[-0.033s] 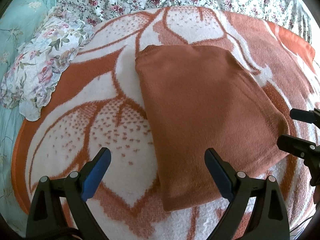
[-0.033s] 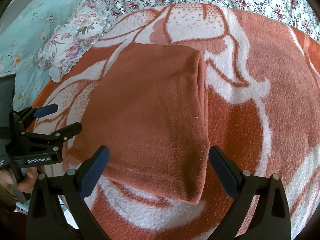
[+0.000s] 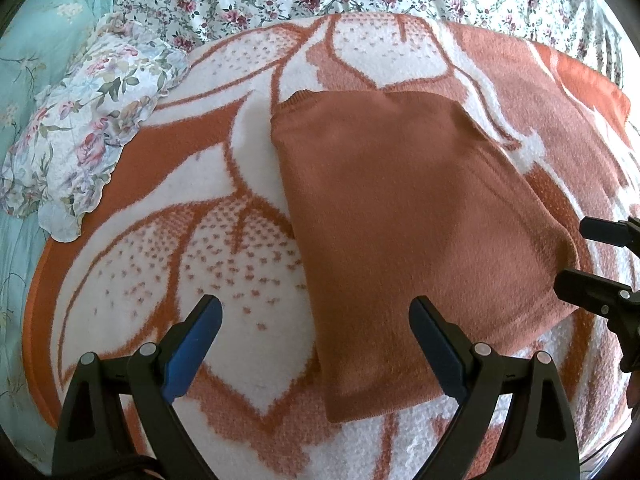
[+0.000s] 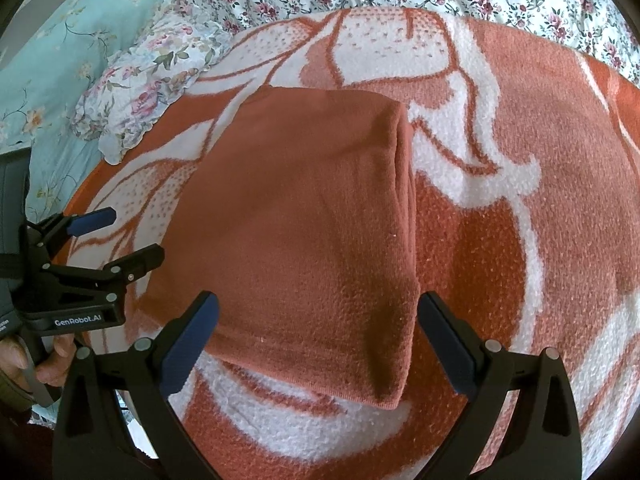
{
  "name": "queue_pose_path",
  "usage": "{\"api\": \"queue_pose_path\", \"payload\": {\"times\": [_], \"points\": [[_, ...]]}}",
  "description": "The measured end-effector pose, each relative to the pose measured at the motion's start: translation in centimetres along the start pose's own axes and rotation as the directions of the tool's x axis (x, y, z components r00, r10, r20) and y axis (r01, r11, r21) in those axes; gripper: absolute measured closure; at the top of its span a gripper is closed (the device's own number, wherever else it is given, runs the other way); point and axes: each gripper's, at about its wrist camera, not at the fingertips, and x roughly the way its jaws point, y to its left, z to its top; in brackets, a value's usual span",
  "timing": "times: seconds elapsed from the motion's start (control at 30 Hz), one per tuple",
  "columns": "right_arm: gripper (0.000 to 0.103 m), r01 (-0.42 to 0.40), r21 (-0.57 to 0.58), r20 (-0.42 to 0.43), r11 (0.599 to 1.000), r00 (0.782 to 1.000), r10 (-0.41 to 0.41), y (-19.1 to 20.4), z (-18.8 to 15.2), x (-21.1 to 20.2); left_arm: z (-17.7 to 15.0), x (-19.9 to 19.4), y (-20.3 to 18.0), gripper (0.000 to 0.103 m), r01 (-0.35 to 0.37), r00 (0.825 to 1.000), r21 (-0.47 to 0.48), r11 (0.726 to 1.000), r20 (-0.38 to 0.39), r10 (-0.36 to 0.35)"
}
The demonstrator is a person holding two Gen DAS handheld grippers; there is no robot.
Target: Fold small clothes
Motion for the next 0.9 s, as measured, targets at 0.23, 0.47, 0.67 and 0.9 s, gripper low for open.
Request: {"api": "queue_pose_path", "payload": {"times": [0.23, 0.47, 0.67, 0.9], "points": [[0.004, 0.0, 0.001, 0.002, 1.0, 1.0, 0.0, 0.1, 0.08, -0.04, 0.14, -0.24, -0.07, 0.008, -0.008, 1.0, -0.01, 1.0, 0.003, 0.008], [0.004, -0.001, -0.001, 0.0, 1.0, 1.0, 0.001, 0.02, 0.19, -0.01, 0.1, -0.22, -0.07, 0.008, -0.009, 1.0, -0.012, 1.0, 0.002, 0.009], [0.004, 0.0, 0.0, 0.001, 1.0, 1.0, 0.0, 0.21, 0.23, 0.02, 0.13, -0.19, -0.02, 0.008, -0.008, 1.0, -0.013, 1.0, 0.002, 0.008], [0.004, -0.001, 0.001, 0.003, 1.0, 1.0, 0.001, 0.26, 0.26, 0.01, 0.12, -0.06, 0.09, 0.008, -0.008, 1.0, -0.017, 1.0, 0.002, 0.009]]}}
